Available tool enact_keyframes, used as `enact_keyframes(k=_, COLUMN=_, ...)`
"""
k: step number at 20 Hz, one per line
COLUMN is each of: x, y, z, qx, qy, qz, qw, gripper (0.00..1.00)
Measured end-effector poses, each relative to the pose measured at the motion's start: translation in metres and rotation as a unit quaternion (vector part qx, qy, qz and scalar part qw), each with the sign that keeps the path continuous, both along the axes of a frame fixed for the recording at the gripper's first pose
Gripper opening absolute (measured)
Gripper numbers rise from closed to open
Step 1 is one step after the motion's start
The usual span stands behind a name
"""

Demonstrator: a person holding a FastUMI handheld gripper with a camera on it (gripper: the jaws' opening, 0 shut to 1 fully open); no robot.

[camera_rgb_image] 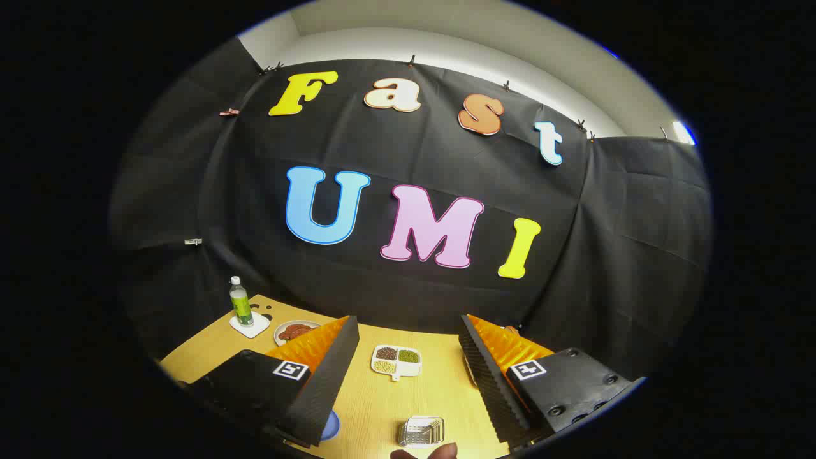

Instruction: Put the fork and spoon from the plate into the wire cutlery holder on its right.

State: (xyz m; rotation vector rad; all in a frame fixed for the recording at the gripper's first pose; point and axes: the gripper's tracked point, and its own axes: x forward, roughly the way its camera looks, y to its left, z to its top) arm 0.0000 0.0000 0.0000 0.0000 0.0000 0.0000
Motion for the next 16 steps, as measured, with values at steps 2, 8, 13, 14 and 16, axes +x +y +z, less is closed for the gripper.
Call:
enact_keyframes(k=2, x=0.0003, y=0.0004, z=0.0002, qx=0.0, qy=0.001, qz=0.001, qw=1.0, gripper=0.98)
enact_keyframes(k=8, x=-0.0006, y=0.0012, z=-0.0001, qx=-0.001, qy=0.001, qz=0.002, qw=1.0, gripper=0.98)
enact_keyframes(k=13, x=0.0, y=0.0019, z=-0.001, qx=-0.001, qy=0.002, qz=0.003, qw=1.0, gripper=0.98)
enact_keyframes(k=14, x=-0.0001, y=0.0028, z=-0.0003, qx=-0.001, qy=0.002, qz=0.003, qw=1.0, gripper=0.98)
enact_keyframes(k=16, x=0.0004, y=0.0031, z=-0.0012, qx=-0.001, qy=0.002, qz=0.004, qw=1.0, gripper=0.98)
